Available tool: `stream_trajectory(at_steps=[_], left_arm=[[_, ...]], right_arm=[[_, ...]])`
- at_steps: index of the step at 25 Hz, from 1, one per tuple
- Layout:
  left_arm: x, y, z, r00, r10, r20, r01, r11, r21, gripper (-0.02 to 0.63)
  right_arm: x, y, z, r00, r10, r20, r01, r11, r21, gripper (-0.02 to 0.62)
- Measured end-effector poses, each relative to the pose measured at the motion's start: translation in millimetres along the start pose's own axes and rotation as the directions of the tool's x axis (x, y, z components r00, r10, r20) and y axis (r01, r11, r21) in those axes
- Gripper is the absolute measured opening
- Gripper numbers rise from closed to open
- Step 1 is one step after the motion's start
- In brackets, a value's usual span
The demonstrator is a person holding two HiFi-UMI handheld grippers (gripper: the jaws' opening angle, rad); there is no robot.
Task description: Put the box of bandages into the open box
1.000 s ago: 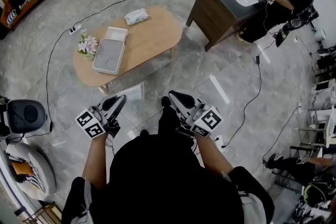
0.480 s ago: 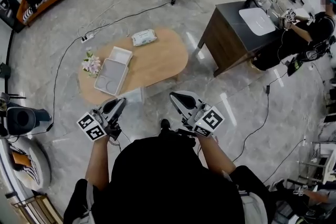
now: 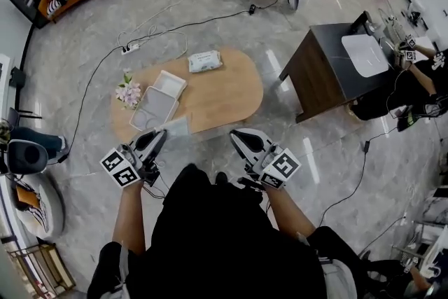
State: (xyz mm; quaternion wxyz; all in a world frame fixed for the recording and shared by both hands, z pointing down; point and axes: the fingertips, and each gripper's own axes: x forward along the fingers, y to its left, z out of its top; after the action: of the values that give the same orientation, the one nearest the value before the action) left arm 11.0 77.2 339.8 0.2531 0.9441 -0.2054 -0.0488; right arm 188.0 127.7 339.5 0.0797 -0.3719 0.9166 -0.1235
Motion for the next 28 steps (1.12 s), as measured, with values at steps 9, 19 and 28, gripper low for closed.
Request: stream_trajectory(at_steps=[9,19,28], left_arm=[[30,115,33,0.999,0.043,-0.032,-0.044,0.999,-0.004,0.026],[60,272,81,0.987,0.059,-0.148,-0.063,0.998,-0.023,0.026],[81,400,51,0.958,0.065,-0.278,-0.085,0.995,-0.06,0.026]], right_arm=[[96,-77,-5,0.997,0.042,-0.068,-0.042,0.999,0.001,0.011],[232,-164,14,0.986,0.04,-0.163,-0.048,0.998,-0.045,0.011],[323,-234,-25,0.956,0.065,-0.287,-0.095,0.991,-0.091,0.011]])
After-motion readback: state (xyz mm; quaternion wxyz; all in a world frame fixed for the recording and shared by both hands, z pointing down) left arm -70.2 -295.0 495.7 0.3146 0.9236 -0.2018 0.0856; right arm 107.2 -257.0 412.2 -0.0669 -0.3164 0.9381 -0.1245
